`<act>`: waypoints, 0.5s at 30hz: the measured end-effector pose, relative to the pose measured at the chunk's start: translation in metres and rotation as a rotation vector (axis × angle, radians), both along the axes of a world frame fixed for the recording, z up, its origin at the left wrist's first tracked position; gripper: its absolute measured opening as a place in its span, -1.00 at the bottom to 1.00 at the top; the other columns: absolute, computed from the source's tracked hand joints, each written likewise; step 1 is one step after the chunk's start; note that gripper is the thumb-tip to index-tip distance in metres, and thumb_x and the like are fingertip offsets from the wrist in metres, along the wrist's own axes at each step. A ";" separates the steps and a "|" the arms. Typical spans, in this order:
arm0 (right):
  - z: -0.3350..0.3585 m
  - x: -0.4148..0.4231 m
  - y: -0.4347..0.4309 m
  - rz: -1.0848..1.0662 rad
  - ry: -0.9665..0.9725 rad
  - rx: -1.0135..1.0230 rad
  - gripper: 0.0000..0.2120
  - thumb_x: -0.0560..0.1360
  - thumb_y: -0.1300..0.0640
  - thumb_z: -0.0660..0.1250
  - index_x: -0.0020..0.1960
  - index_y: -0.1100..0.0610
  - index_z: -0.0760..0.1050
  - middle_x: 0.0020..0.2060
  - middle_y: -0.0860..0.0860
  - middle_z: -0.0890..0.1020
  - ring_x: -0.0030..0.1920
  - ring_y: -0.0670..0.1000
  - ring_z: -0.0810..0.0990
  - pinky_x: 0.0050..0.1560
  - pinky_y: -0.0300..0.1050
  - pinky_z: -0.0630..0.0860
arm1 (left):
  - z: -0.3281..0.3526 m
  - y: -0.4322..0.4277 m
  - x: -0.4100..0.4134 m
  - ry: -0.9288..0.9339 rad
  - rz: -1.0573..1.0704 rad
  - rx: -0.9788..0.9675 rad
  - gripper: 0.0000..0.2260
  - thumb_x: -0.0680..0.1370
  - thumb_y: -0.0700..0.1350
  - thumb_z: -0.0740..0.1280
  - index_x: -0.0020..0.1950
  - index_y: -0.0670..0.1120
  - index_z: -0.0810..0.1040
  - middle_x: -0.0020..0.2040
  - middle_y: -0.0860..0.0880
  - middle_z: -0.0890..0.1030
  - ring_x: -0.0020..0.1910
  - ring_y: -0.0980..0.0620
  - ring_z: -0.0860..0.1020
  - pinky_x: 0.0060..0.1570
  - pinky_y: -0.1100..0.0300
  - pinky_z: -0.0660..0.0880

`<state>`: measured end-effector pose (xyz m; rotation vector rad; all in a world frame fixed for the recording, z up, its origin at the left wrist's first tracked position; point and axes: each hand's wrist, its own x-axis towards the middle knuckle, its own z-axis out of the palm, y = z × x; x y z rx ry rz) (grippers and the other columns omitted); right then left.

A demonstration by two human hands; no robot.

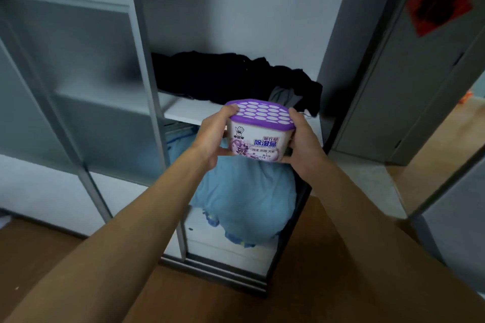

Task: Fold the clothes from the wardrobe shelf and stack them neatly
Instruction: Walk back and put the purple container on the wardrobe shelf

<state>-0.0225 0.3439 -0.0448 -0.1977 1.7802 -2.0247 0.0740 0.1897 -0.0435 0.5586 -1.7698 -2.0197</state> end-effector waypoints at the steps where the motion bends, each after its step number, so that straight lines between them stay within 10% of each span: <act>1: 0.005 -0.010 -0.008 0.005 0.006 0.011 -0.64 0.55 -0.26 0.22 0.12 -0.04 0.59 -0.05 0.00 0.74 -0.04 0.05 0.71 -0.01 0.21 0.65 | 0.004 -0.007 -0.008 0.001 0.004 0.008 -0.72 0.45 0.20 0.29 -0.08 0.03 0.62 -0.23 0.04 0.69 -0.18 0.05 0.64 -0.33 0.08 0.60; 10: 0.017 -0.064 -0.088 0.001 0.002 0.032 -0.59 0.54 -0.25 0.23 0.20 -0.01 0.58 0.06 0.07 0.71 0.07 0.11 0.68 0.09 0.30 0.60 | 0.017 -0.092 -0.065 -0.019 -0.024 0.023 -0.68 0.36 0.24 0.32 -0.10 0.06 0.67 -0.20 0.04 0.70 -0.16 0.03 0.63 -0.25 0.02 0.61; 15: 0.023 -0.088 -0.137 -0.059 -0.010 -0.005 -0.74 0.55 -0.18 0.24 -0.04 -0.05 0.61 -0.23 -0.03 0.73 -0.14 0.03 0.69 -0.15 0.02 0.64 | 0.019 -0.146 -0.102 -0.012 -0.064 0.014 -0.72 0.44 0.21 0.32 -0.12 0.05 0.67 -0.22 0.04 0.72 -0.30 0.12 0.67 -0.35 0.15 0.59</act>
